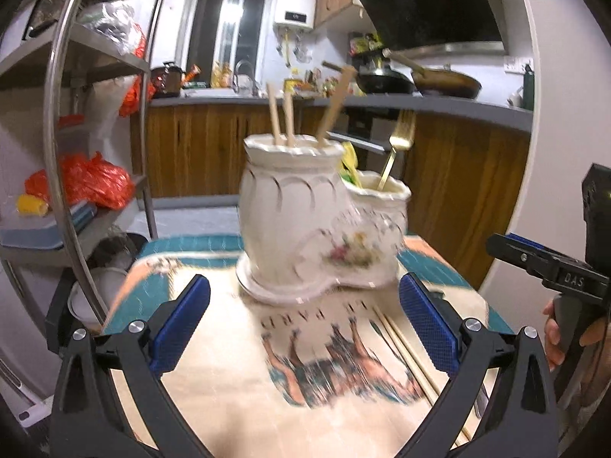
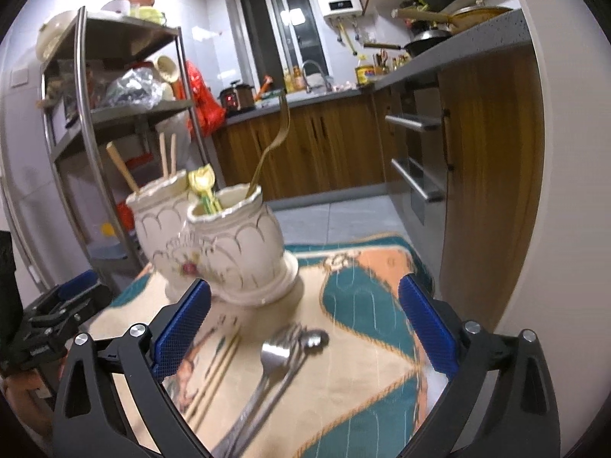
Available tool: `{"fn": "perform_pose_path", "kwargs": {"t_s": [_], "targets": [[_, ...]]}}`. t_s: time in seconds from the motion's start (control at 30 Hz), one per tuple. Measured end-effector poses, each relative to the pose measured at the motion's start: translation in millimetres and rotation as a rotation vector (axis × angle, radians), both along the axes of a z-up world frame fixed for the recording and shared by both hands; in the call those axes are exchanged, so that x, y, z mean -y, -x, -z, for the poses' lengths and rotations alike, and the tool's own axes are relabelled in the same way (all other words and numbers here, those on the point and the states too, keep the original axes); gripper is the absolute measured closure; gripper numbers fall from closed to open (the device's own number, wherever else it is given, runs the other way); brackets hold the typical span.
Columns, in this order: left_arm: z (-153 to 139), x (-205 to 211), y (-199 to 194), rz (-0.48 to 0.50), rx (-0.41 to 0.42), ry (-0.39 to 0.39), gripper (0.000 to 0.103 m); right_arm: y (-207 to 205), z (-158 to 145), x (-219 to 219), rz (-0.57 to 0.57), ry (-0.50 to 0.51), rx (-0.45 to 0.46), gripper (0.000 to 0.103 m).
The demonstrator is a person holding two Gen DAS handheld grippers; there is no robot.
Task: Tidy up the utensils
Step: 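Move both tools back over the table toward the remaining utensils, then grasp the silver fork with right while left moves to a wooden chopstick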
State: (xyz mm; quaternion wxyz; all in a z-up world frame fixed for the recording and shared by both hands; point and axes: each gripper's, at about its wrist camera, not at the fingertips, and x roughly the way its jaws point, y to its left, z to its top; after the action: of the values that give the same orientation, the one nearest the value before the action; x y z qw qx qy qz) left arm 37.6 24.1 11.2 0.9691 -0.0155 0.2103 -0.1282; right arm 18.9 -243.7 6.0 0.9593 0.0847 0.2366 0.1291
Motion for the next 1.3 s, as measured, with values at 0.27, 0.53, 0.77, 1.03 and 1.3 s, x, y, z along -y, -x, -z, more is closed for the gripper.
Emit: {"fn": "perform_pose_path", "kwargs": {"t_s": [0.27, 0.53, 0.77, 1.03, 1.3], "targets": [[12, 6, 11, 0.017, -0.055, -0.015, 0.006, 1, 21, -20, -0.065, 0.115, -0.166, 0.005], [15, 9, 9, 0.033, -0.075, -0.027, 0.006, 4, 28, -35, -0.112, 0.175, -0.191, 0.006], [16, 9, 5, 0.041, -0.088, -0.02, 0.006, 1, 30, -43, -0.16, 0.166, -0.228, 0.038], [16, 11, 5, 0.052, -0.086, -0.022, 0.006, -1, 35, -52, -0.187, 0.173, -0.281, 0.07], [16, 11, 6, 0.06, -0.079, -0.025, 0.006, -17, 43, -65, -0.173, 0.212, -0.35, 0.072]]}}
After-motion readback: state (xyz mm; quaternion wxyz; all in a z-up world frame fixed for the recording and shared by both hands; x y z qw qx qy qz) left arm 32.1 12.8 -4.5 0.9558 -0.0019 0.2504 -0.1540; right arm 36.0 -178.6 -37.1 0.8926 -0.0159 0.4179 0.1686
